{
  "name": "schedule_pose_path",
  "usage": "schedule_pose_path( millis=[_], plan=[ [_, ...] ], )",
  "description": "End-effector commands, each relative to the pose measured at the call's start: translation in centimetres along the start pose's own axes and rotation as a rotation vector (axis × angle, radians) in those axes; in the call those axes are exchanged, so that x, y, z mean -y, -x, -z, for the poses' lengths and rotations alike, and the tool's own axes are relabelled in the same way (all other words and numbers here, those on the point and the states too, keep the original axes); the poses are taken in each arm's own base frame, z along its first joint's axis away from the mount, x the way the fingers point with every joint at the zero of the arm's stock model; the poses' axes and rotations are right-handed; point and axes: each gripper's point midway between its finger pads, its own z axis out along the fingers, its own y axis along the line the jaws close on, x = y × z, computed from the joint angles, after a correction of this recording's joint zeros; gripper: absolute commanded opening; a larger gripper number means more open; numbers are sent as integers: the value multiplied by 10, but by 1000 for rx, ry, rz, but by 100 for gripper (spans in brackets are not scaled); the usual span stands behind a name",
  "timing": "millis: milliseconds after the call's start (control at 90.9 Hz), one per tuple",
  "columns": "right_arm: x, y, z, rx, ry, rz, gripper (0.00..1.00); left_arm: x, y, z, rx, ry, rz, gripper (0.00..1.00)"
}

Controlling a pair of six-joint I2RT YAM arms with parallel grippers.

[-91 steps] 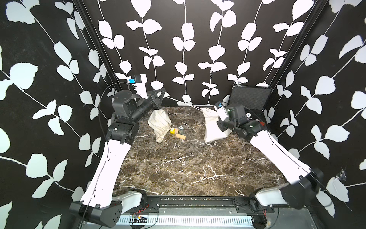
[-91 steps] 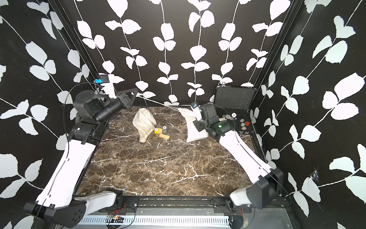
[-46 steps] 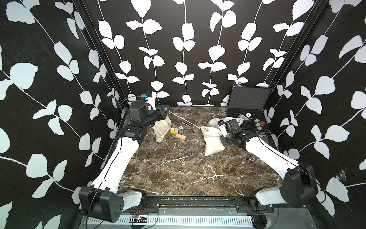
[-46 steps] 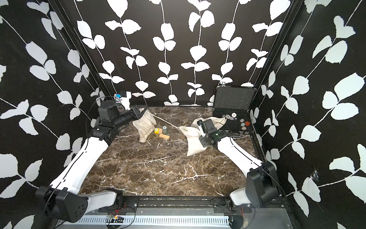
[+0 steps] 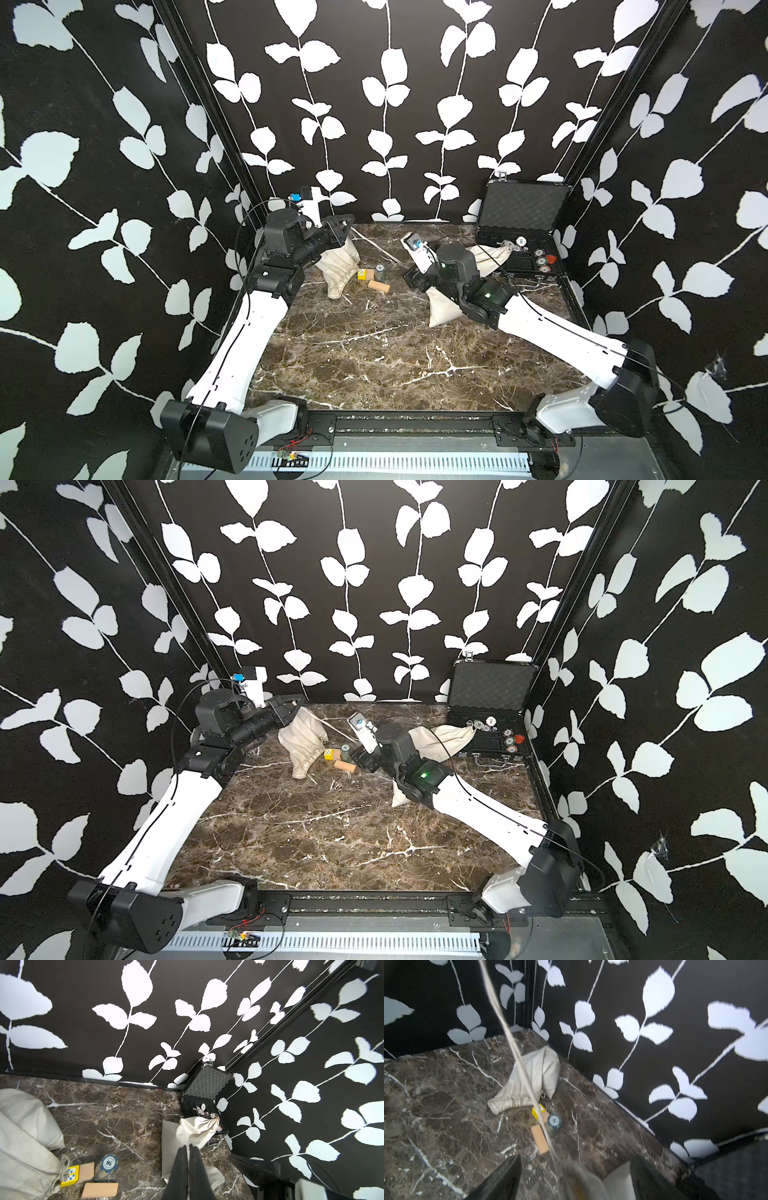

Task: Close the soil bag
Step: Frap the soil bag at the center of the board.

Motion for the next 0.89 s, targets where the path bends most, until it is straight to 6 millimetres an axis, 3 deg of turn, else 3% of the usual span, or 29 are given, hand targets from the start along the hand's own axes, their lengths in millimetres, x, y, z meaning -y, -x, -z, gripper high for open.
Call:
schedule_pose_path(
  millis=[0,165,253,308,440,539,638,737,770,880],
  plan=[
    [-15,17,-16,45,45,69,85,29,24,20,70,-56,-41,0],
    [-23,27,-22,59,68,105,82,33,23,21,67,-75,-35,0],
    [-9,26,-27,23,-13,117,72,35,24,22,71,-84,-34,0],
    [-5,11,-42,-29,-64,136,62,37,25,23,74,-90,-32,0],
    [14,-18,-56,-138,-172,165,31,33,28,28,94,-50,-27,0],
    [34,-63,-57,-291,-244,185,16,26,33,37,119,9,-32,0],
    [62,-116,-42,-453,-360,212,13,26,40,45,148,30,-43,0],
    [88,-169,-9,-604,-457,224,13,14,45,55,163,109,-52,0],
    [95,-181,3,-635,-480,224,12,8,48,59,176,139,-50,0],
    [120,-184,45,-642,-555,204,12,-10,56,73,219,220,-50,0]
  ],
)
